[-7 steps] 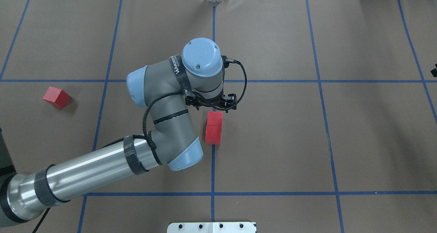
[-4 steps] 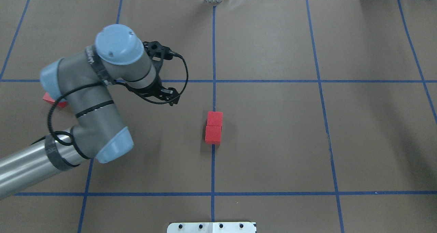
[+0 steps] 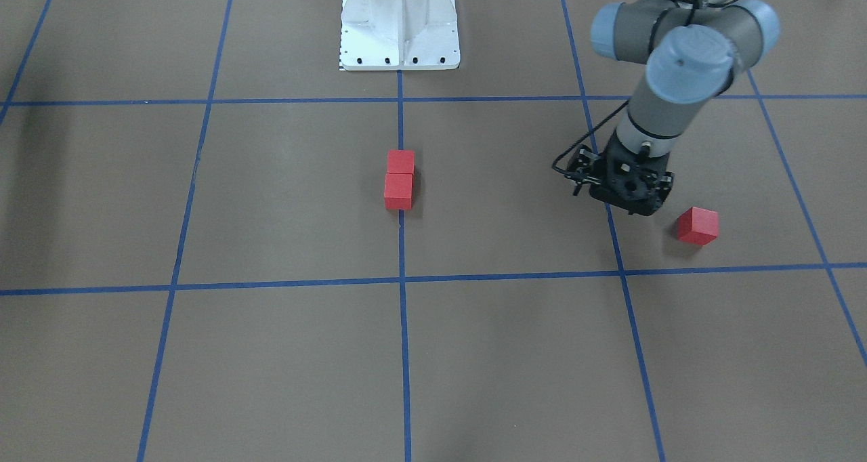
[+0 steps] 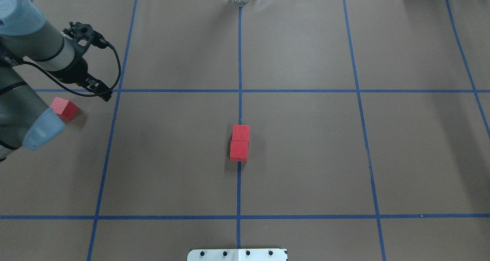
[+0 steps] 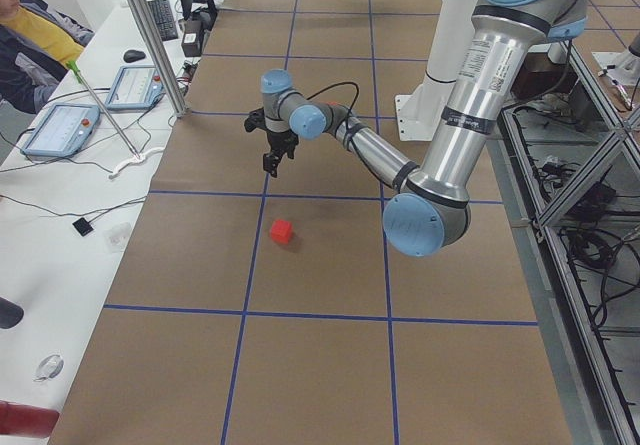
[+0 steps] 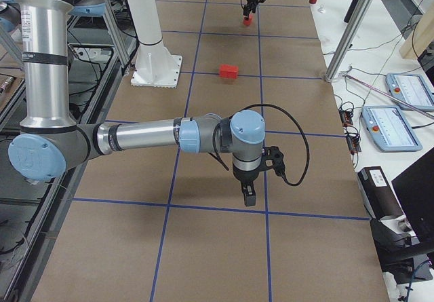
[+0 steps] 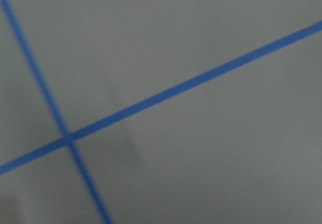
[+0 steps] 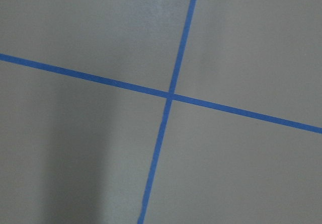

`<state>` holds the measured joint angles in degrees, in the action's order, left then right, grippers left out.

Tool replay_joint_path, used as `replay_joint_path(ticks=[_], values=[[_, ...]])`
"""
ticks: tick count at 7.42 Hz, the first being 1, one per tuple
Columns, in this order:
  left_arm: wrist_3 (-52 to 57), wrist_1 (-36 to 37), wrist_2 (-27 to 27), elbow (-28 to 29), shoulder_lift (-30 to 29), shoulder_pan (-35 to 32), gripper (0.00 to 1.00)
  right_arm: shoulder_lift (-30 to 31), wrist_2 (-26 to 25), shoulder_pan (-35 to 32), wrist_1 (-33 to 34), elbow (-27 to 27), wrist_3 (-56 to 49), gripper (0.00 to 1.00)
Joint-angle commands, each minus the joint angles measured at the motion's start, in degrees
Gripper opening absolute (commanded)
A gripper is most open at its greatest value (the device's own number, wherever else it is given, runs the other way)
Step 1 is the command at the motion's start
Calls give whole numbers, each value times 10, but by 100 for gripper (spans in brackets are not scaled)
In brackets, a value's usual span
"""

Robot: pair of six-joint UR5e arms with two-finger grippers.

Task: Form red blocks into L shape at center
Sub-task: 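Open the left gripper and move it toward the last red cube, then lower the left gripper and grasp the last red cube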

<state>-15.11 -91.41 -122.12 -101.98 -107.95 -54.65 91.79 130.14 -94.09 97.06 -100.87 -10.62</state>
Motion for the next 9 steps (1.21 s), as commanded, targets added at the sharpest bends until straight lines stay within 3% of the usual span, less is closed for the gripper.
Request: replay_joint_path(ticks=[1,4,5,7,9], values=[[101,-45,-27,16,62,-67,100,-12,9,-26,45,29,-11,100],[94,-54,-46,89,63,-79,100,-3,8,-25,-3,66,-5,100],[35,-74,-54,101,62,-75,100,-2,9,-25,-6,68,-5,100],[-25,-218,-56,181,61,-74,100,-1,8,-25,-6,68,-7,100],[-73,-228,-89,170,61,-73,100,1,8,-25,-6,68,-7,100]])
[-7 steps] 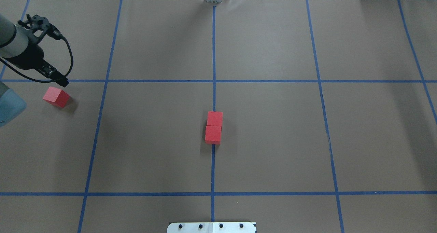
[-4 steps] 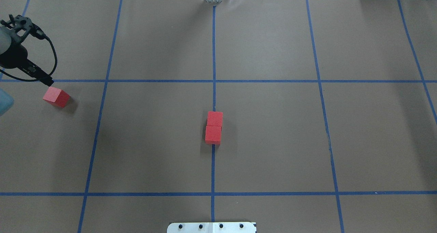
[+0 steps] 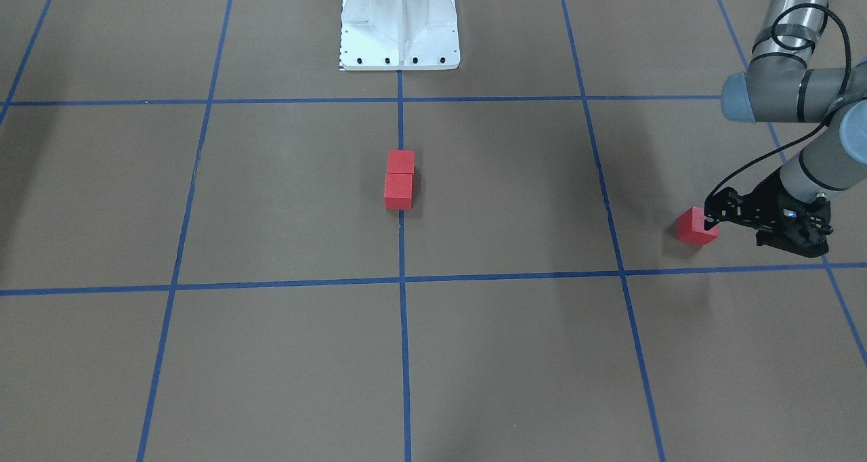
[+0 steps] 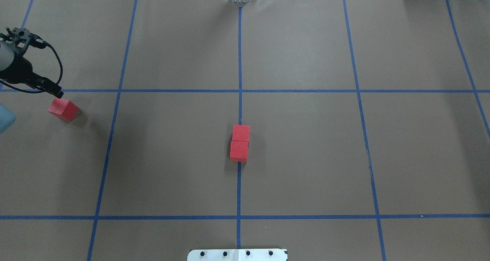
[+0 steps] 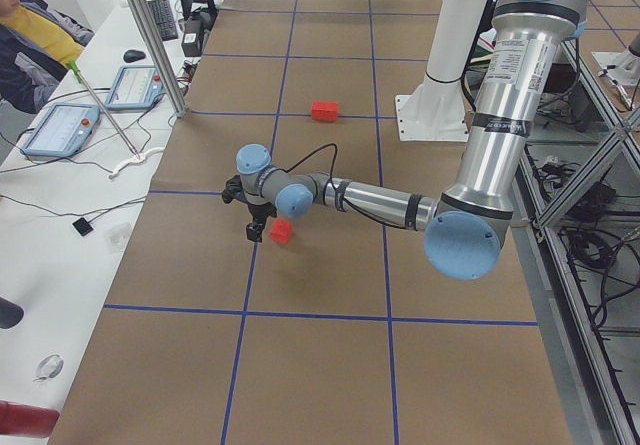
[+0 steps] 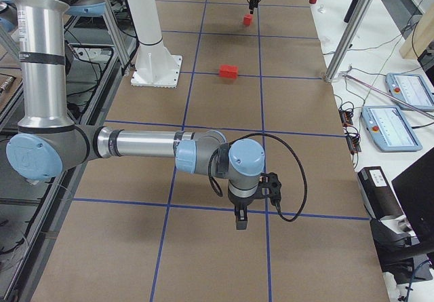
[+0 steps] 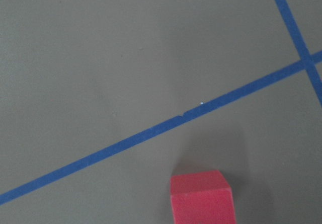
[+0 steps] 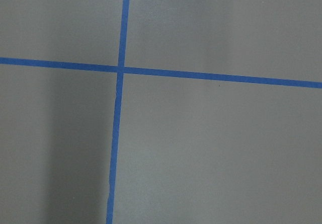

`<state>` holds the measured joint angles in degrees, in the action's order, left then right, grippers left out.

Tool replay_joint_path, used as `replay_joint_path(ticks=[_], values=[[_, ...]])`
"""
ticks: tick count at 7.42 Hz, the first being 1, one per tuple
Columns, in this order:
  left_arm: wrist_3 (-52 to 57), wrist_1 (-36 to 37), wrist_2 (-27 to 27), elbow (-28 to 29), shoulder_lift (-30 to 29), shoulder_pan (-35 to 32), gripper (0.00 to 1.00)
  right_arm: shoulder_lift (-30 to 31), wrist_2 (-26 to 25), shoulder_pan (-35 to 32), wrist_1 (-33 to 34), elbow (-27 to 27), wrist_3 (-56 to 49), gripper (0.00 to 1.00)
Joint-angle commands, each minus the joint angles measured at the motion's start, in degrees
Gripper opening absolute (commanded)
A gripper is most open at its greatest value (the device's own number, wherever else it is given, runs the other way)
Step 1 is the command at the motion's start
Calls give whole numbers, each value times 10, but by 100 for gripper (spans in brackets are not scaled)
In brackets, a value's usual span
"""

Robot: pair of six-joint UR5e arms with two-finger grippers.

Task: Form red blocks into L shape at center
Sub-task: 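Lower the left gripper and grasp the last red cube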

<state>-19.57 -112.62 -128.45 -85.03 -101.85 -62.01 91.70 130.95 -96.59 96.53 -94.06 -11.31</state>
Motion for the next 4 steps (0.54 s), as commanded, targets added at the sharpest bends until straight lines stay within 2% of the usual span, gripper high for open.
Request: replay_joint_path(ticks=[1,4], values=[[-31,-16,-36,-1,0,0,100,1,0,0,0,1,0,100],[-32,-14,-30,-8,10,10,100,1,0,0,0,0,1,100]])
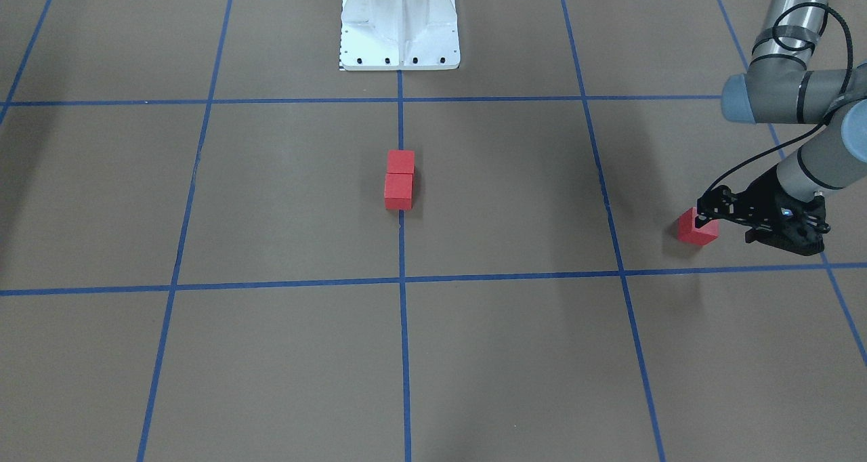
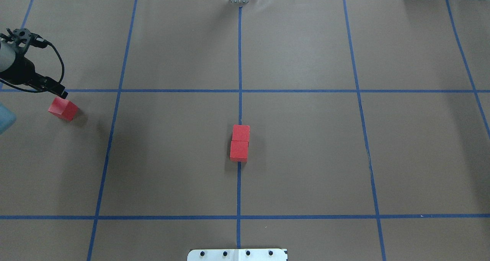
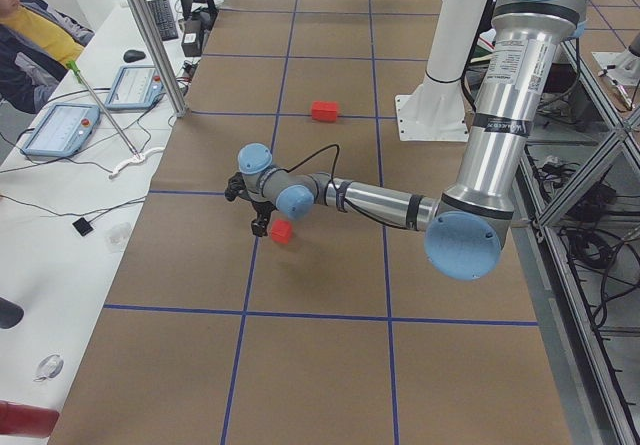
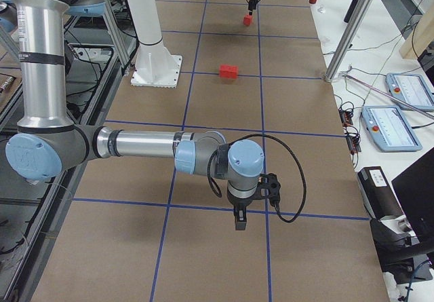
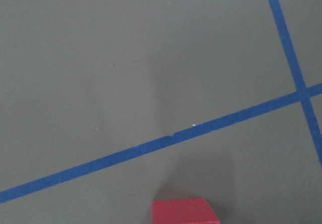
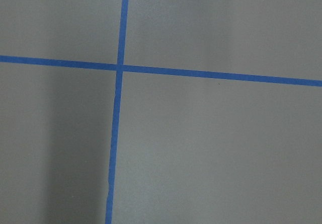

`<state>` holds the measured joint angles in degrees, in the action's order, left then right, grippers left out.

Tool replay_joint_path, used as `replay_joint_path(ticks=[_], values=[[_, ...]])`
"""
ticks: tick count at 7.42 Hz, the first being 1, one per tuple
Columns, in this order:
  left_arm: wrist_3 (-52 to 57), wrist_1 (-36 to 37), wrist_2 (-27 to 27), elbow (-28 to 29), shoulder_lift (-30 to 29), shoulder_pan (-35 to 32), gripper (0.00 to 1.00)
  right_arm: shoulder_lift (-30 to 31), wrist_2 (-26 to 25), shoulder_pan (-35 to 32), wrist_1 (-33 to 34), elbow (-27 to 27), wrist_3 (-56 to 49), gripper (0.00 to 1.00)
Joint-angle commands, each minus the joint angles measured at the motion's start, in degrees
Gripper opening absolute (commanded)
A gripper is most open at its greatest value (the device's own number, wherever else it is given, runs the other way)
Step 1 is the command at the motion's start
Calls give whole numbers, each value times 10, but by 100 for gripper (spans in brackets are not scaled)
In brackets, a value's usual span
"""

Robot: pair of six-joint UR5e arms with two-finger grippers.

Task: Form red blocks into L shape at center
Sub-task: 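Lower the left gripper and grasp the last red cube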

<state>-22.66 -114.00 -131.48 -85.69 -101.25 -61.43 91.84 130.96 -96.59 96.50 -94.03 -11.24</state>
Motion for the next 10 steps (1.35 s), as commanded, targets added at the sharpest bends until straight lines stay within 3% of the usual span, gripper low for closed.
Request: replay_joint_path(ticks=[1,4,6,10], values=[[-19,0,1,-1,4,17,100,0,0,0,0,0,2,100],[-41,-2,18,-4,4,37,99,0,0,0,0,1,2,100],[-41,-2,43,-4,10,37,92,0,0,0,0,1,3,100],[-41,-2,45,-5,18,39,86,0,0,0,0,0,3,100]])
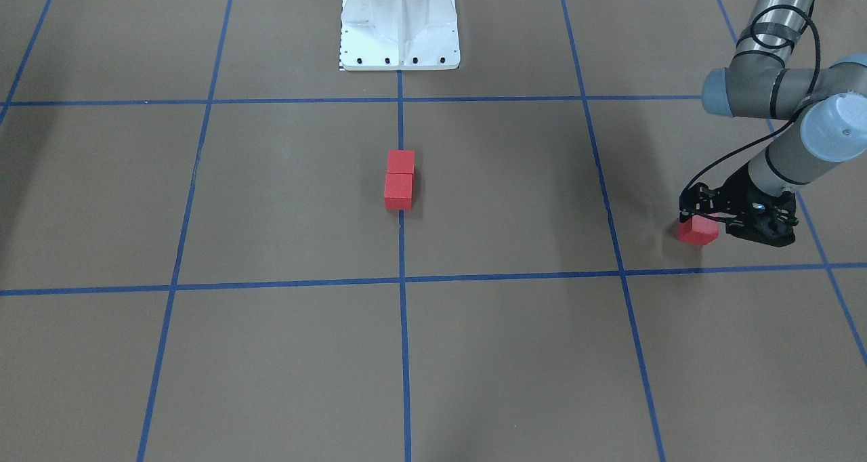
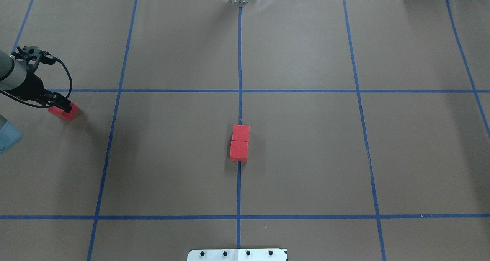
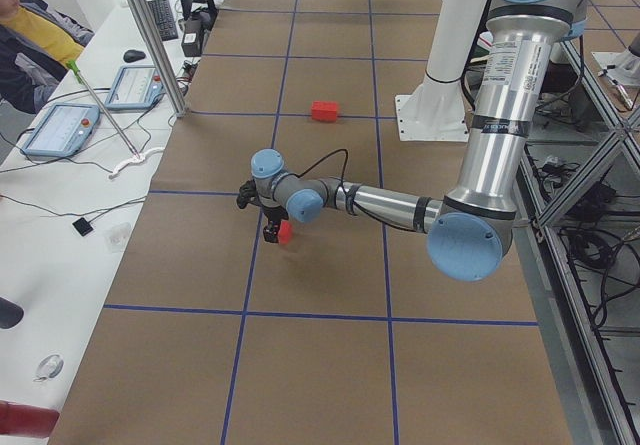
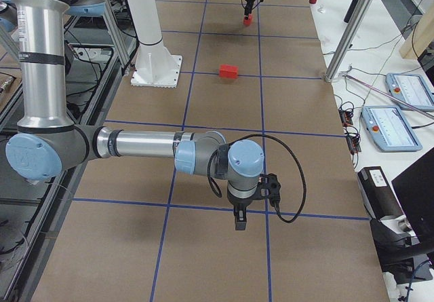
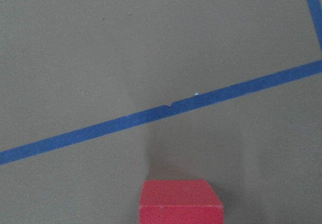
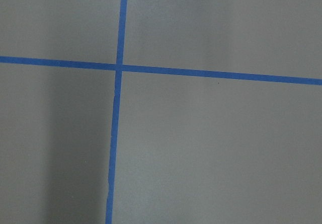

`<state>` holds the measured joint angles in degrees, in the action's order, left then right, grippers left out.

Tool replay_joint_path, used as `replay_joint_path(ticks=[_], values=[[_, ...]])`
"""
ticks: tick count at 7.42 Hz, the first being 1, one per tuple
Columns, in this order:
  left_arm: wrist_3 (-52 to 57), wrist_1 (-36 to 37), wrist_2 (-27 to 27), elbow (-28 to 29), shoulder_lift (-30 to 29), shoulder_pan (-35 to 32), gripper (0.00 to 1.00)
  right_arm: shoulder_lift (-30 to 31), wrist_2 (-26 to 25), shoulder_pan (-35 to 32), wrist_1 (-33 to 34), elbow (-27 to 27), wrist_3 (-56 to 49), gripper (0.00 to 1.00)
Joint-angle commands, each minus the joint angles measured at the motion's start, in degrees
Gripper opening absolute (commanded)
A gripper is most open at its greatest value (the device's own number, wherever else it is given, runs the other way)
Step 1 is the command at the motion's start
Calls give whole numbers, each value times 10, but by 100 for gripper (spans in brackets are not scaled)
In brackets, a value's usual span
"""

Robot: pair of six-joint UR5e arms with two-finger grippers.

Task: Form red blocks into L shape at center
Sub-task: 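Lower the left gripper and grasp the last red cube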

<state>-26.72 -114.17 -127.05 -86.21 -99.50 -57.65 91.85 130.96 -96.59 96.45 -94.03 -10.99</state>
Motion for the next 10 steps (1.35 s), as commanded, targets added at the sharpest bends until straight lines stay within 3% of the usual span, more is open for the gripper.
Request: replay_joint_path(ticks=[1,2,4,5,10], values=[[1,-1,0,0,0,1,77,0,0,0,0,1,0,100],[2,0,0,0,0,2,57,0,0,0,0,0,0,100],[4,0,0,-4,-2,3,5,0,0,0,0,0,0,100],[5,2,-2,-24,1,2,0,0,0,0,0,0,0,100],[0,0,1,-115,-56,1,0,-2,1,0,-3,0,1,100]])
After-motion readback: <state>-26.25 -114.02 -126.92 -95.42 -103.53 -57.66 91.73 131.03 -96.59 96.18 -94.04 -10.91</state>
